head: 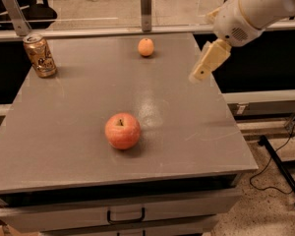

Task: Move orange near orange can

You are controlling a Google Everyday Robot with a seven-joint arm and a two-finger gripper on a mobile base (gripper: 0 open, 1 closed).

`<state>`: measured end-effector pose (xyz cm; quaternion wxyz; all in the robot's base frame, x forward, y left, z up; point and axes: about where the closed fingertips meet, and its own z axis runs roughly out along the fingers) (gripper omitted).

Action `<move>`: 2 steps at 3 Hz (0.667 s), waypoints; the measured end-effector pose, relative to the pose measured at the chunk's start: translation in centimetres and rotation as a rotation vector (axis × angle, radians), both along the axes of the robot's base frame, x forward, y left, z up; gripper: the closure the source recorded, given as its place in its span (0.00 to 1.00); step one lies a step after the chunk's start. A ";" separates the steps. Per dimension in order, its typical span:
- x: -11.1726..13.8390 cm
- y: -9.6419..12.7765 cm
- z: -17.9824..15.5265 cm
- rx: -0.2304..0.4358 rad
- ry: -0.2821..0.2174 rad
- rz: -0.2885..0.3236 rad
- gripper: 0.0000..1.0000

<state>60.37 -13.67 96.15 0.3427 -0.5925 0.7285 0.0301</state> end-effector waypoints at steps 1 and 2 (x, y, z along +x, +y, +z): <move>3.9 2.9 -1.3 0.121 0.009 -0.039 0.00; 8.3 6.1 -2.6 0.238 0.013 -0.065 0.00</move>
Offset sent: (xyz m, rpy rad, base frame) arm 0.1418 0.0977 -0.0409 0.3919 0.0147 -0.1036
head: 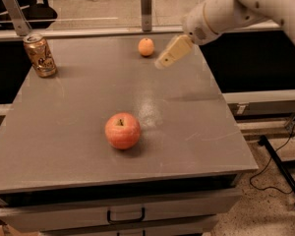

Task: Move orange near orange can

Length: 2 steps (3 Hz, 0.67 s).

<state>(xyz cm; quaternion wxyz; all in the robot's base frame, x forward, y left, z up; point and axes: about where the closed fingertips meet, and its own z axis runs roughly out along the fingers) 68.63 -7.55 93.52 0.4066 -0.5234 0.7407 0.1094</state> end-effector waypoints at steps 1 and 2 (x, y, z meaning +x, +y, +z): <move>4.3 2.7 -2.6 0.108 0.007 -0.059 0.00; 8.3 4.8 -4.4 0.206 0.014 -0.121 0.00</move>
Offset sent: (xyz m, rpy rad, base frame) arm 0.1316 0.0670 -0.0621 0.3285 0.0172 -0.2063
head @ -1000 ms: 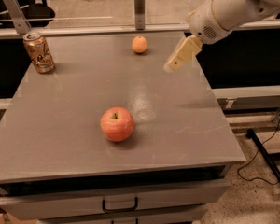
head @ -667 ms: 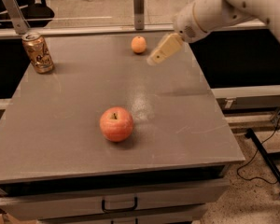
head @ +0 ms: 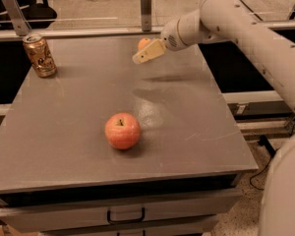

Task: Move orange near orange can

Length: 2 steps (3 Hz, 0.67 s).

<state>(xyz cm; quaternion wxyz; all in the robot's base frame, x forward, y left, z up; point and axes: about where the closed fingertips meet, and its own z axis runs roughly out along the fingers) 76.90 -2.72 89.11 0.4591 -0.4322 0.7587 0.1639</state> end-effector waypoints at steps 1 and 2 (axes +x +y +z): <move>3.3 0.8 -1.4 0.072 0.016 -0.059 0.00; 5.4 0.9 -2.8 0.117 0.039 -0.103 0.17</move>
Offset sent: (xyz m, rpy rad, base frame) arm 0.0810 0.0038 -0.0402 0.1719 0.0624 -0.1648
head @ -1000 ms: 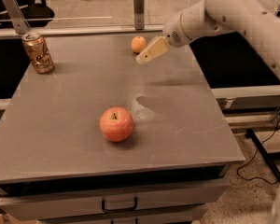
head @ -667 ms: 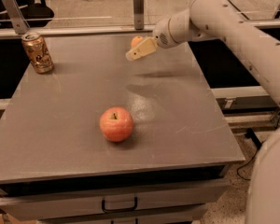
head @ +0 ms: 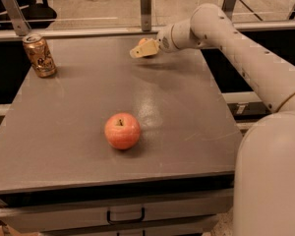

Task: Move orange near orange can

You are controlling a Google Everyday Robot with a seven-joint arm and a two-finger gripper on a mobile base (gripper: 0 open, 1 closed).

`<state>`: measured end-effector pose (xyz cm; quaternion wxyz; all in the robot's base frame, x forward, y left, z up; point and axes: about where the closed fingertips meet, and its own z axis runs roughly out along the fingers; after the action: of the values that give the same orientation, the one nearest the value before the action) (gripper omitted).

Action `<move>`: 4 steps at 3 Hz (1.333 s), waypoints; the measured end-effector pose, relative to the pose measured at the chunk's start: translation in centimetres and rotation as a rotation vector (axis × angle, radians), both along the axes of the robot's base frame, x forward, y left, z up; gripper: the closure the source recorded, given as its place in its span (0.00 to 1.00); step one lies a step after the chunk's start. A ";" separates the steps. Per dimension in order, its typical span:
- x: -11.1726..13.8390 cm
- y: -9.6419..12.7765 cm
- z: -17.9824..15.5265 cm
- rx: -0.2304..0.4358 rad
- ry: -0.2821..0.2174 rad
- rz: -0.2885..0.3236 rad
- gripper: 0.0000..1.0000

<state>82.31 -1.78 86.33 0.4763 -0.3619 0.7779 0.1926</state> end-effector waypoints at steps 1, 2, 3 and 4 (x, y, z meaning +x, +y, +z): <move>0.7 0.3 -0.9 0.030 0.020 -0.011 0.41; 0.4 0.4 -1.1 0.058 0.029 -0.005 0.64; -0.8 0.4 2.8 0.125 -0.025 0.041 0.88; -0.8 0.9 2.7 0.126 -0.026 0.050 1.00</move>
Offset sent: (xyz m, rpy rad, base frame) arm -0.0002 -0.0004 -0.0086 0.0952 0.0315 -0.0048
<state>81.50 -0.84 89.04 0.5032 -0.3528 0.7487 0.2485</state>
